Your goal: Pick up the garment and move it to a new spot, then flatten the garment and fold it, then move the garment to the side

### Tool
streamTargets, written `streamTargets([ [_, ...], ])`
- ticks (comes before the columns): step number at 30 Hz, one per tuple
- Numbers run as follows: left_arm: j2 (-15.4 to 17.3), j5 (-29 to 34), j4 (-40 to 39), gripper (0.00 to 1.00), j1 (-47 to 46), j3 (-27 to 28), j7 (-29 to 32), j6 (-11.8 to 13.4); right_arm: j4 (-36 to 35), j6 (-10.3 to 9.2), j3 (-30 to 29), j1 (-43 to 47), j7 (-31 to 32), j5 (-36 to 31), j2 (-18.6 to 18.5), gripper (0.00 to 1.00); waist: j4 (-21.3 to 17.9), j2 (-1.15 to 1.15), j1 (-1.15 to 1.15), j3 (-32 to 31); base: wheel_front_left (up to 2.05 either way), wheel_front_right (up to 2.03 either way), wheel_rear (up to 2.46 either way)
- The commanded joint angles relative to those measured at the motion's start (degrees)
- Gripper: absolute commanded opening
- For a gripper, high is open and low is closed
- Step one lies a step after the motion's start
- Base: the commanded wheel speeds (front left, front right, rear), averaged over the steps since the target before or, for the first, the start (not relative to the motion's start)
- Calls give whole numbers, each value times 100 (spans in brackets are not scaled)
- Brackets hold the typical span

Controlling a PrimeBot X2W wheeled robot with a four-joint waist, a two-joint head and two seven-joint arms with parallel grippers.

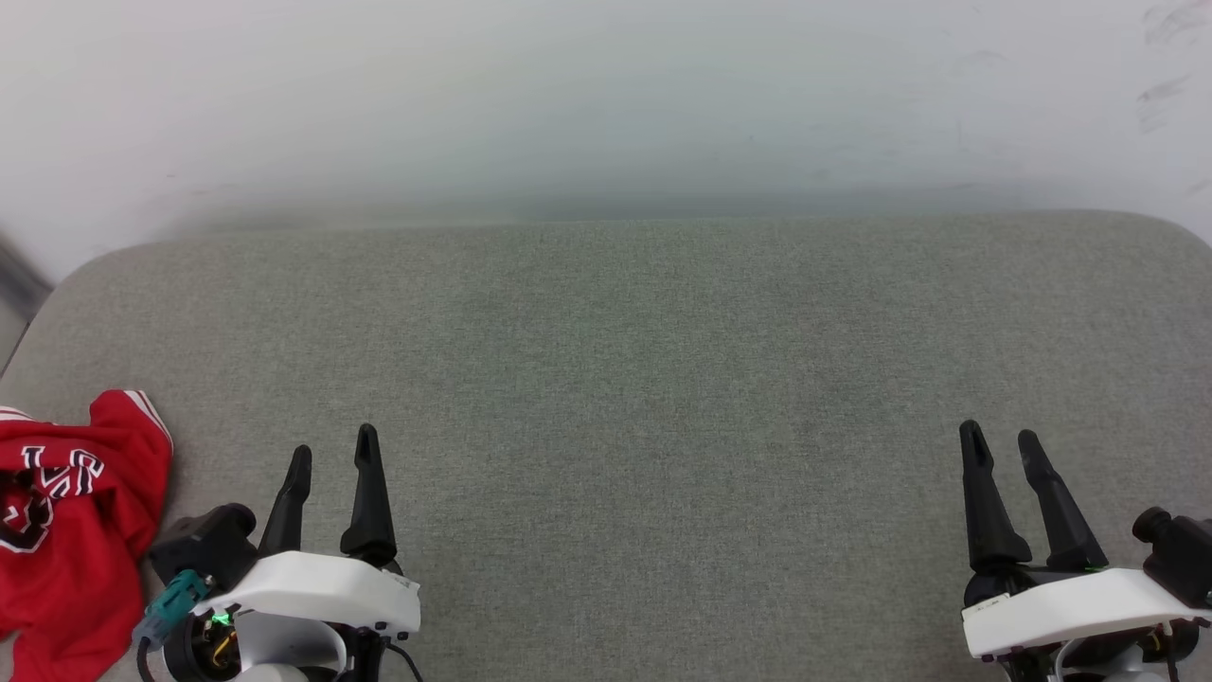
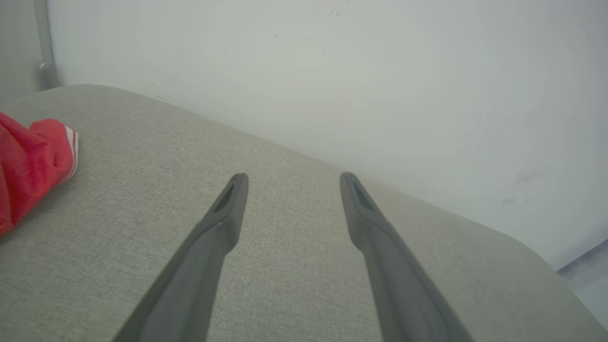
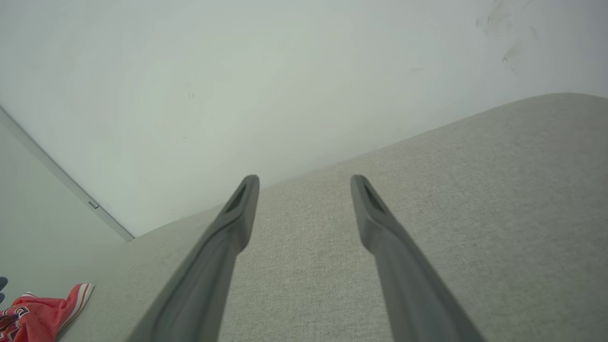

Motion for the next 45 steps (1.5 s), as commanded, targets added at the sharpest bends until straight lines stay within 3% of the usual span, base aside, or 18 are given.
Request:
streamTargets([
  [1,43,119,-88,100,26,-22,-43,35,-93,12,5,-27,-47,-114,-5,100,0,0,0,2,0,0,0],
  [20,79,1158,-191,100,89,-212,-303,181,-231,13,55,67,-312,-1072,0,100,-6,0,0,66,0,0,0],
  [45,-61,2263,-218,100,277,-84,-593,-29,-295,14,8,213,-598,-1919,6,100,-6,0,0,97,0,0,0],
])
